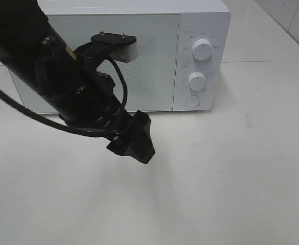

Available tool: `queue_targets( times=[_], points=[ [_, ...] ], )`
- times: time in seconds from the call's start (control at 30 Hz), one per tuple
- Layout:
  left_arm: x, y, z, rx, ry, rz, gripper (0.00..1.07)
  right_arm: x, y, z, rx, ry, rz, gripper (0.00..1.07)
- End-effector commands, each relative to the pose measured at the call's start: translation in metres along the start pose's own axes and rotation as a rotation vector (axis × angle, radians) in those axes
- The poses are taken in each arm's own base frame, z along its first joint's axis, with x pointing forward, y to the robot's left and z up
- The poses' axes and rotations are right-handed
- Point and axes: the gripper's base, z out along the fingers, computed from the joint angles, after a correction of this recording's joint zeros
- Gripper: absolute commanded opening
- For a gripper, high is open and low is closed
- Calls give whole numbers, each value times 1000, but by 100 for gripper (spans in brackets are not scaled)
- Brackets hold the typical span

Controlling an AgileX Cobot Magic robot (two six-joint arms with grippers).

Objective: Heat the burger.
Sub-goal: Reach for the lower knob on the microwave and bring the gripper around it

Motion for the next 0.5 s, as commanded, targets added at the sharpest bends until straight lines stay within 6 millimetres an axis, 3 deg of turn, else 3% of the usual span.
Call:
queue_targets(
  times=[0.03,0.2,0.27,0.47,0.5],
  points=[
    [9,5,-28,5,49,-92,100,2,-1,-4,9,-41,-2,75],
    [18,21,-48,2,78,-154,100,2,-1,-4,9,-41,-2,75],
    [31,41,-71,-2,114,-233,100,2,-1,-4,9,-41,-2,75],
    [45,60,-93,-15,130,-318,100,2,-1,-4,9,-41,-2,75],
    [53,69,-105,-30,135,-355,100,2,-1,-4,9,-41,-2,75]
  ],
)
